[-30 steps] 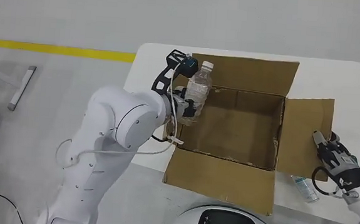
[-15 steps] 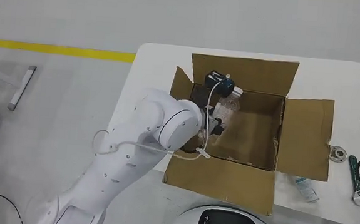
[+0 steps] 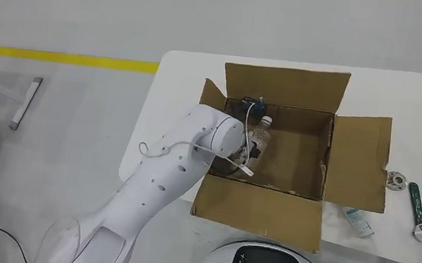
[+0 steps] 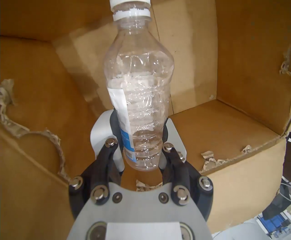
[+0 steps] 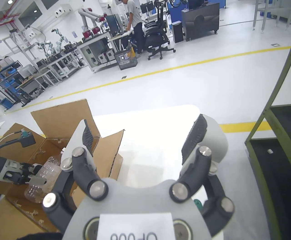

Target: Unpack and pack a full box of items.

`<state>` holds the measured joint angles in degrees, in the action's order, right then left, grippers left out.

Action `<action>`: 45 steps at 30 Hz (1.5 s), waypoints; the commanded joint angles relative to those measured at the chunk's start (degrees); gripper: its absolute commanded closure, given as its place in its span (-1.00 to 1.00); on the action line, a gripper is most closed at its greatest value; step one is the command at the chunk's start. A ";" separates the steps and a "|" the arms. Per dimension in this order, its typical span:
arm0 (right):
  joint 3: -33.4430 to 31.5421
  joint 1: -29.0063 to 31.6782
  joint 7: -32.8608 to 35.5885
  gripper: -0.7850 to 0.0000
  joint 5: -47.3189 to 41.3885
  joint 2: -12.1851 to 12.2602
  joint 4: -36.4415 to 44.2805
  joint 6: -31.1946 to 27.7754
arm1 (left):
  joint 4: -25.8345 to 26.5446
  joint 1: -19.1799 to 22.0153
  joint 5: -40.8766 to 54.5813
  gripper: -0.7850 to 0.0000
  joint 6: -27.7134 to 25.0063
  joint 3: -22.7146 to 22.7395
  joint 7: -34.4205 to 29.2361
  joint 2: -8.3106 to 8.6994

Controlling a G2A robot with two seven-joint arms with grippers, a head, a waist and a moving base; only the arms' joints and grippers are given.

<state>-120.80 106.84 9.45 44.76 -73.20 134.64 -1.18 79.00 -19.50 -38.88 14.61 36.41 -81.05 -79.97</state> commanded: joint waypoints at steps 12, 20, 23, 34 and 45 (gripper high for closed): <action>1.21 1.65 -2.44 -1.00 8.60 -0.36 0.00 0.50 | -8.28 1.47 0.15 -1.00 0.00 -2.50 1.03 -2.31; -2.45 5.31 5.42 -1.00 11.30 -0.28 0.00 -1.91 | -3.42 2.02 -3.46 -1.00 -3.10 -1.10 0.22 -1.79; -4.65 7.47 12.04 -1.00 14.22 -0.01 0.00 -4.56 | 3.18 1.66 -8.91 -1.00 -6.24 -0.36 -0.27 -0.74; -8.71 11.90 18.07 -1.00 14.24 0.17 0.00 -12.37 | 28.78 -6.79 -23.98 -1.00 -15.10 11.63 -5.68 4.67; -7.37 11.32 20.57 -1.00 18.05 0.46 0.00 -13.86 | 44.52 -15.10 -25.83 -1.00 -17.14 27.78 -2.12 7.40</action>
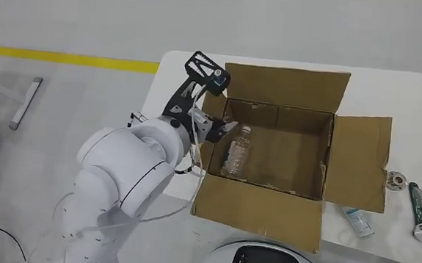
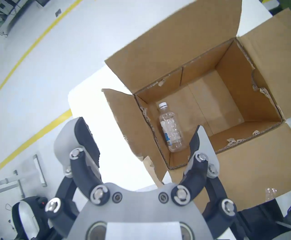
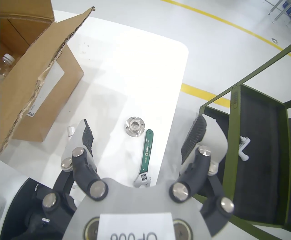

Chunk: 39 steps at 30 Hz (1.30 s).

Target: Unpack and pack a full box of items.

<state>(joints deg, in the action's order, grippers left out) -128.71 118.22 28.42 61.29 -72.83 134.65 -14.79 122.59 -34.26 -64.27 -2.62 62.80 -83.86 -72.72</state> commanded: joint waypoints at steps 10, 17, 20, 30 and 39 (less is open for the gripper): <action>12.36 -4.59 22.67 -1.00 9.85 0.99 0.00 1.69 | 1.43 -0.89 -0.65 -1.00 0.12 2.55 1.18 0.29; 14.15 -5.80 23.96 -1.00 11.06 1.06 0.00 2.56 | 1.43 -0.89 -0.65 -1.00 0.12 2.55 1.18 0.29; 14.15 -5.80 23.96 -1.00 11.06 1.06 0.00 2.56 | 1.43 -0.89 -0.65 -1.00 0.12 2.55 1.18 0.29; 19.15 -4.46 21.83 -1.00 11.83 1.14 0.00 -0.27 | 1.43 -0.89 -0.65 -1.00 0.12 2.55 1.18 0.29; 27.31 -5.26 23.94 -1.00 20.73 1.41 0.00 -0.55 | 1.43 -0.89 -0.65 -1.00 0.12 2.55 1.18 0.29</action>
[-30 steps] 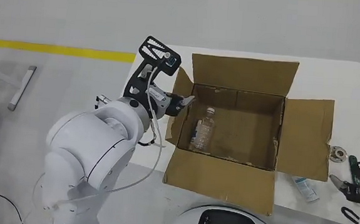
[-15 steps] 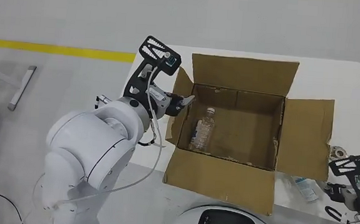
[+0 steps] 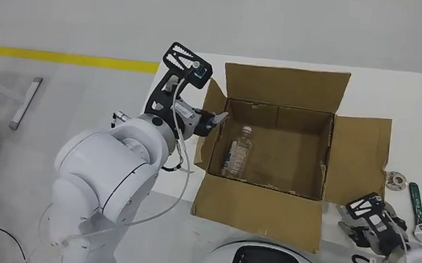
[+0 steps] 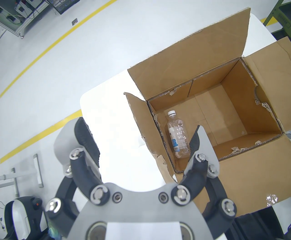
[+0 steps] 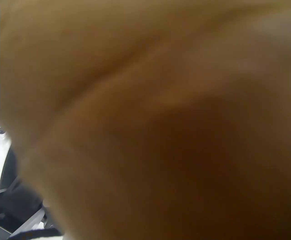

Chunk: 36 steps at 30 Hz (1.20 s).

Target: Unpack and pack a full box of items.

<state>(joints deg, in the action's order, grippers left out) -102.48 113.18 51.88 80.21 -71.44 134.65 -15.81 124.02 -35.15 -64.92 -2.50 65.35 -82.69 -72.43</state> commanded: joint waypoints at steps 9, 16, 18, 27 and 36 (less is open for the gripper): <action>5.87 -1.75 3.08 -1.00 7.45 -0.10 -1.19 4.83 | 0.00 0.00 0.00 -1.00 0.00 0.00 0.00 0.00; 7.78 -3.62 3.74 -0.82 9.47 -0.16 -3.71 6.36 | 0.00 0.00 0.00 -1.00 0.00 0.00 0.00 0.00; 7.98 -3.95 3.77 -0.67 9.62 -0.17 -4.08 6.58 | 0.00 0.00 0.00 -1.00 0.00 0.00 0.00 0.00; 8.57 -4.90 4.06 -0.28 10.19 -0.18 -5.19 7.01 | 0.00 0.00 0.00 -1.00 0.00 0.00 0.00 0.00; 8.65 -5.88 4.99 0.76 10.82 -0.23 -6.15 8.18 | 0.00 0.00 0.00 -1.00 0.00 0.00 0.00 0.00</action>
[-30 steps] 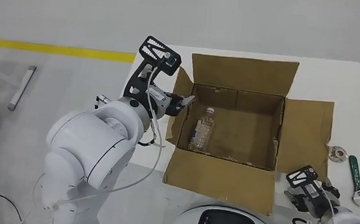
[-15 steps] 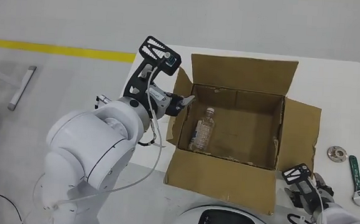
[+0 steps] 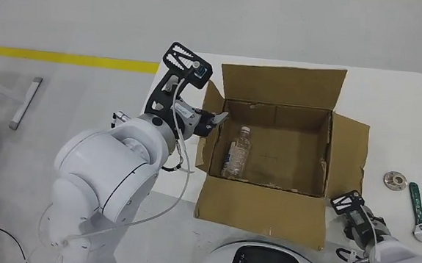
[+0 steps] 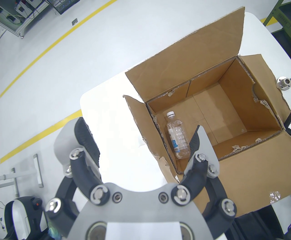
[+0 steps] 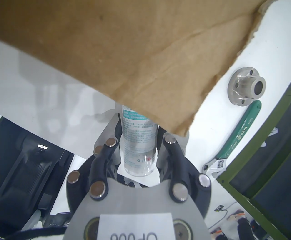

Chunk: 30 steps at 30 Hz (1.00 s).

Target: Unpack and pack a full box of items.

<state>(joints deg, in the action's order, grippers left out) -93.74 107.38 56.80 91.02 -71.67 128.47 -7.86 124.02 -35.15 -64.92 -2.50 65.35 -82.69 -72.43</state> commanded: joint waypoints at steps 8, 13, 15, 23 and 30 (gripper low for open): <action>-3.29 0.76 1.12 1.00 -3.48 -0.19 2.78 3.26 | 0.00 0.00 0.00 -1.00 0.00 0.00 0.00 0.00; -11.38 3.24 0.11 1.00 -12.36 -0.45 6.17 6.44 | 0.00 0.00 0.00 -1.00 0.00 0.00 0.00 0.00; -15.81 3.47 -1.46 1.00 -18.17 -0.58 6.17 7.26 | 0.00 0.00 0.00 -1.00 0.00 0.00 0.00 0.00; -36.52 2.58 -7.63 1.00 -55.22 -0.92 6.17 0.48 | 0.00 0.00 0.00 -1.00 0.00 0.00 0.00 0.00; -42.72 -1.78 -1.89 1.00 -77.81 0.68 6.17 -11.77 | 0.00 0.00 0.00 -1.00 0.00 0.00 0.00 0.00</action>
<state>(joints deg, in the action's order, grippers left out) -136.75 106.81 53.37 16.41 -71.40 134.65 -18.27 124.02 -35.15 -64.92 -2.50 65.35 -82.69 -72.43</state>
